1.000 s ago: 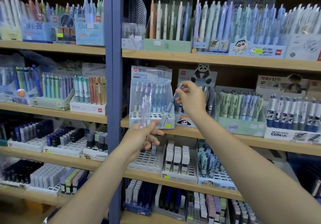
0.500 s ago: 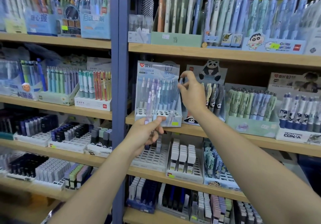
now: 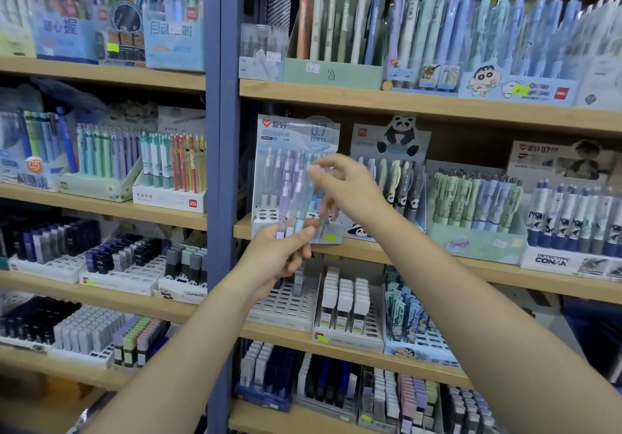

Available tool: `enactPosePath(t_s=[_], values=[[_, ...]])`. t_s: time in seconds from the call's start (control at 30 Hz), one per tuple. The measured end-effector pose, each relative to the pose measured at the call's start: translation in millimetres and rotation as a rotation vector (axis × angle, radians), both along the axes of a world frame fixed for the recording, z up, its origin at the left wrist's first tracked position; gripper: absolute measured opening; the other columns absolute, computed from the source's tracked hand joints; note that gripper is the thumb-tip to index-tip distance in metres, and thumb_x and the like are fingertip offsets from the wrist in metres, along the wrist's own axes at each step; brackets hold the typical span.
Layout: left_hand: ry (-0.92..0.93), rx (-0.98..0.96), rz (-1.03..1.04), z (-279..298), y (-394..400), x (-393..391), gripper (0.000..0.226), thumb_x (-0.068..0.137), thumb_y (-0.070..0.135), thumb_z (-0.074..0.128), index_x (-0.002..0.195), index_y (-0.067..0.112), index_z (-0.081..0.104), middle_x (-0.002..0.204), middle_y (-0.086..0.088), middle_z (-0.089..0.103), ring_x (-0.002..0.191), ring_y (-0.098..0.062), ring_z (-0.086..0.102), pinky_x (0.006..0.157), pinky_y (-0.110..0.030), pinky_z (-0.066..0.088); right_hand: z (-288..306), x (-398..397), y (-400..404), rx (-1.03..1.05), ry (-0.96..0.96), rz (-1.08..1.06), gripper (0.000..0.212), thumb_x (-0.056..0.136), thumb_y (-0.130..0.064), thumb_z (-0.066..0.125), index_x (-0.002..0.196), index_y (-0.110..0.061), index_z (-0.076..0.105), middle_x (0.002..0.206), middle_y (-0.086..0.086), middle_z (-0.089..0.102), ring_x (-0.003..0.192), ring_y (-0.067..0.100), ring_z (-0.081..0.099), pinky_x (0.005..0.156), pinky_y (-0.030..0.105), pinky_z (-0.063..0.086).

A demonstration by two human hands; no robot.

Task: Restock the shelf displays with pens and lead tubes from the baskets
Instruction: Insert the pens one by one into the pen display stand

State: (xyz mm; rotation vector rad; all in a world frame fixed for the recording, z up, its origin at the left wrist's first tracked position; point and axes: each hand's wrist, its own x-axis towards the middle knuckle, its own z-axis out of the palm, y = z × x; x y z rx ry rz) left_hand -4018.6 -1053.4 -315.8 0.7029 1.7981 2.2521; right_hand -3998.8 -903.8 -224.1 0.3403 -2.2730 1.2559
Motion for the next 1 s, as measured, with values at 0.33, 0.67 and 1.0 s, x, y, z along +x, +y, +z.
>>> enactPosePath(t_s=[0.33,0.67,1.0], values=[[-0.018,0.035,0.036,-5,-15,4,0.032,0.101,0.036,0.057,0.114,0.011,0.070,0.068,0.000,0.062,0.043,-0.009,0.040,0.035,-0.016,0.022,-2,0,-3,-0.319,-0.100,0.059,0.027,0.099,-0.022,0.063,0.095,0.005,0.059,0.098,0.024,0.065,0.058,0.017,0.065,0.055,0.027,0.055],[-0.022,0.080,0.171,-9,-13,0,0.020,0.095,0.029,0.069,0.105,0.013,0.065,0.066,-0.002,0.059,0.041,-0.011,0.033,0.035,-0.019,0.023,-1,8,1,-0.332,-0.069,-0.049,0.028,0.099,-0.017,0.062,0.106,0.010,0.065,0.081,0.012,0.068,0.067,0.017,0.070,0.072,0.032,0.062],[-0.016,0.027,0.201,-7,-13,5,0.024,0.106,0.028,0.050,0.110,0.010,0.065,0.066,0.000,0.061,0.046,-0.011,0.041,0.036,-0.016,0.027,7,-1,7,-0.154,0.222,-0.261,0.011,0.100,-0.009,0.057,0.103,-0.017,0.063,0.085,0.009,0.068,0.070,0.017,0.069,0.077,0.040,0.061]])
